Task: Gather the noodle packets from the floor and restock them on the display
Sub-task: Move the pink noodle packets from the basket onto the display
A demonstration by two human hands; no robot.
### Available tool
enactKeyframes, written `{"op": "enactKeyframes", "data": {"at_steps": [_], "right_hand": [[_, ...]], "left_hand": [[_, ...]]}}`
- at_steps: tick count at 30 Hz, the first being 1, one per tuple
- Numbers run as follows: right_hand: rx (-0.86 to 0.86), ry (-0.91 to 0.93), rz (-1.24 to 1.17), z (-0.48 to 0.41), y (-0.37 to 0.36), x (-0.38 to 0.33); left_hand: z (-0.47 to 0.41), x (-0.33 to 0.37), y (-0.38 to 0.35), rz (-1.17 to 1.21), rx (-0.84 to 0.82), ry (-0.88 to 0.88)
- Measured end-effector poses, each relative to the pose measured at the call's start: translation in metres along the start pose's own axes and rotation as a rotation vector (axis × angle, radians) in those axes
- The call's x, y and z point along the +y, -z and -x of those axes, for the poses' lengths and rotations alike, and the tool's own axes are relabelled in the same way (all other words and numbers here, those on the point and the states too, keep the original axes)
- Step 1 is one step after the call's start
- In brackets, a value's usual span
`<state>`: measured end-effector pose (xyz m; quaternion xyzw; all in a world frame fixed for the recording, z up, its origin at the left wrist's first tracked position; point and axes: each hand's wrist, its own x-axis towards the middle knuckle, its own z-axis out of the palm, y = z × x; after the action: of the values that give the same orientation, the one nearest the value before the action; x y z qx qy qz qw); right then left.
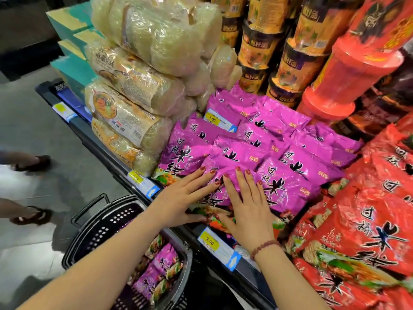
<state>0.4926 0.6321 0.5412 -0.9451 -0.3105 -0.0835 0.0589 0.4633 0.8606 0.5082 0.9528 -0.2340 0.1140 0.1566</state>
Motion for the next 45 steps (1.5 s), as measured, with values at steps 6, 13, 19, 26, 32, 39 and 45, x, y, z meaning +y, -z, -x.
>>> {"op": "enactKeyframes", "data": {"at_steps": [6, 13, 19, 26, 32, 39, 45], "right_hand": [[-0.03, -0.019, -0.001, -0.008, -0.004, 0.001], [0.197, 0.005, -0.165, 0.002, 0.023, -0.031], [0.205, 0.15, -0.352, 0.021, 0.019, -0.116], [-0.07, 0.231, -0.481, 0.043, -0.022, -0.215], [-0.326, 0.199, -0.521, 0.04, -0.089, -0.255], [-0.605, 0.106, -0.54, 0.025, -0.209, -0.269], [-0.743, 0.084, -0.535, 0.012, -0.343, -0.261]], "left_hand": [[-0.006, 0.004, 0.003, -0.04, -0.018, 0.014], [0.04, 0.017, 0.027, 0.033, 0.107, 0.142], [0.155, 0.0, 0.057, 0.023, 0.279, 0.364], [0.306, -0.013, 0.066, 0.057, 0.216, 0.735], [0.379, -0.016, 0.041, 0.159, 0.118, 1.066], [0.405, -0.021, -0.041, 0.378, 0.241, 1.376], [0.396, -0.035, -0.161, 0.578, 0.43, 1.674]]}}
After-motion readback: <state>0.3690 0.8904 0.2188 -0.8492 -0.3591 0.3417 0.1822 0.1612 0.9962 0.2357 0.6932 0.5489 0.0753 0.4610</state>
